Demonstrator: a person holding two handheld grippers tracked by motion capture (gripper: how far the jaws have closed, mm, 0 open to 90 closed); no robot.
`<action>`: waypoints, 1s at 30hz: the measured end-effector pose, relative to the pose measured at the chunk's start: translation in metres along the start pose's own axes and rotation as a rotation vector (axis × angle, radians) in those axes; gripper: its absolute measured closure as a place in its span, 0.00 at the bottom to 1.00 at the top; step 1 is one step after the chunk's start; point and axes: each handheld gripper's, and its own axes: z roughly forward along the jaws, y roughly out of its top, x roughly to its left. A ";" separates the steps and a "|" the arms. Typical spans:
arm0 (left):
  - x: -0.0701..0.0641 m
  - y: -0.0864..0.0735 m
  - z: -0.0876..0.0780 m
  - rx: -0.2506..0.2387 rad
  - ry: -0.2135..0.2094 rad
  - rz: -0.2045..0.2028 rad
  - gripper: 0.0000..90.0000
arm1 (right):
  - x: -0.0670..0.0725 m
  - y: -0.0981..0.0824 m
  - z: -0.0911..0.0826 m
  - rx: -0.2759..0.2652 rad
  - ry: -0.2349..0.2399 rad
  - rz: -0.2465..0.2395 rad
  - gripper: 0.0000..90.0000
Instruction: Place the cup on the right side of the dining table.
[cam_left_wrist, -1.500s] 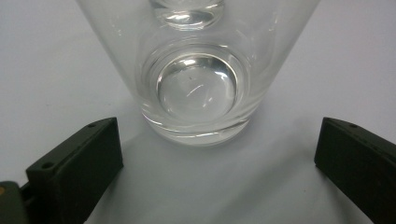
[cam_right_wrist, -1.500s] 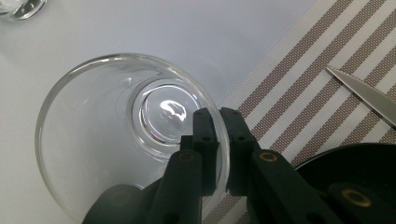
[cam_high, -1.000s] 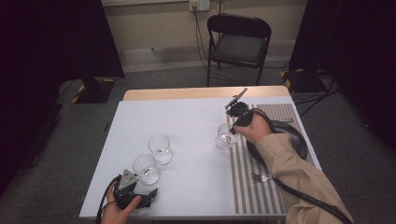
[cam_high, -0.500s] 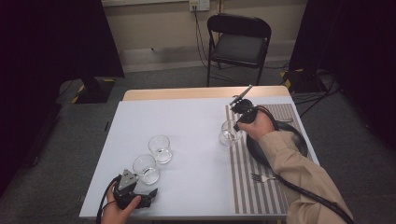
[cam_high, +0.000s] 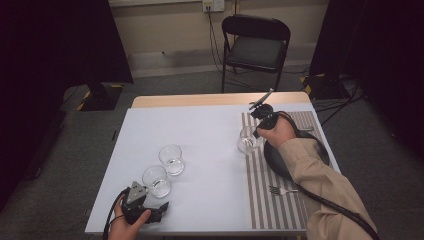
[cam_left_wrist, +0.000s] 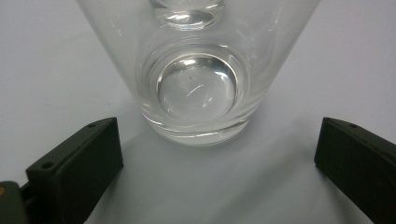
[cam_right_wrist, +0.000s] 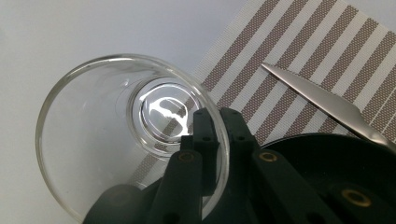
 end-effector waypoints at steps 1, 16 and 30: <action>0.000 0.000 0.000 -0.001 0.000 -0.001 0.00 | -0.001 0.000 0.000 0.000 0.001 0.003 0.96; 0.000 0.000 0.000 0.000 0.001 0.000 0.00 | -0.012 0.001 0.006 0.006 -0.036 0.021 0.96; 0.000 0.000 0.000 0.001 0.000 0.000 0.00 | -0.025 -0.001 0.014 0.018 -0.054 0.043 0.96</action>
